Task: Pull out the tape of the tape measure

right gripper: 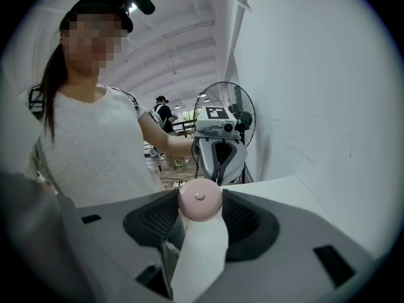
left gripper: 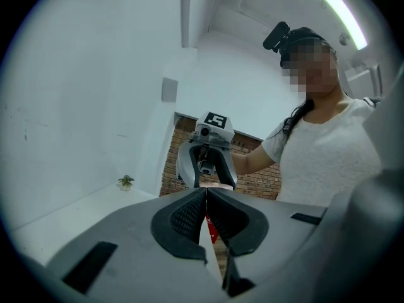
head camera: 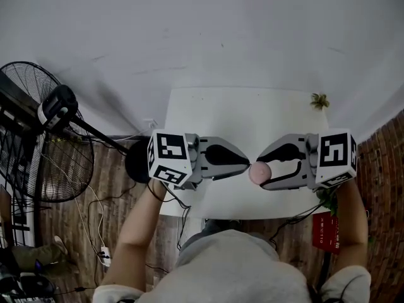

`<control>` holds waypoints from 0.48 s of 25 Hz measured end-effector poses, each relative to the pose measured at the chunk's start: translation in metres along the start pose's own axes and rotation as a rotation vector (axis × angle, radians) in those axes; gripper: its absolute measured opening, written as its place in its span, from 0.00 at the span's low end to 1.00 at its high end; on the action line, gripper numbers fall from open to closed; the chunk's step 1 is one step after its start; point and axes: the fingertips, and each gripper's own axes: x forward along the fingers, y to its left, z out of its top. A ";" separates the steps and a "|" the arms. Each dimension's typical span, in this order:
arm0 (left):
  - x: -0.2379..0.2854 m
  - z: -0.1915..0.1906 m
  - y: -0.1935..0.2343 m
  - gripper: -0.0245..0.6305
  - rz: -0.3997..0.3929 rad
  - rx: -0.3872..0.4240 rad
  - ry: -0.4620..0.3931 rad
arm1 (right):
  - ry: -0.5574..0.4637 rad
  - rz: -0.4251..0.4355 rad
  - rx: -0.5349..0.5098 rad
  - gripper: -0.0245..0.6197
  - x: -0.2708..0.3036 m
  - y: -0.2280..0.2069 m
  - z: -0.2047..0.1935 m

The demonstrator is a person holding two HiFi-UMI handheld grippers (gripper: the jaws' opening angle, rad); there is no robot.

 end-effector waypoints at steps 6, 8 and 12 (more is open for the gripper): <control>0.002 0.003 0.008 0.06 0.040 0.032 -0.002 | -0.012 -0.025 0.011 0.37 -0.007 -0.006 -0.004; -0.003 0.004 0.012 0.06 0.070 0.029 -0.015 | -0.017 -0.039 0.020 0.37 -0.012 -0.007 -0.007; -0.023 0.005 0.022 0.06 0.136 0.006 -0.044 | -0.035 -0.068 0.042 0.37 -0.023 -0.010 -0.011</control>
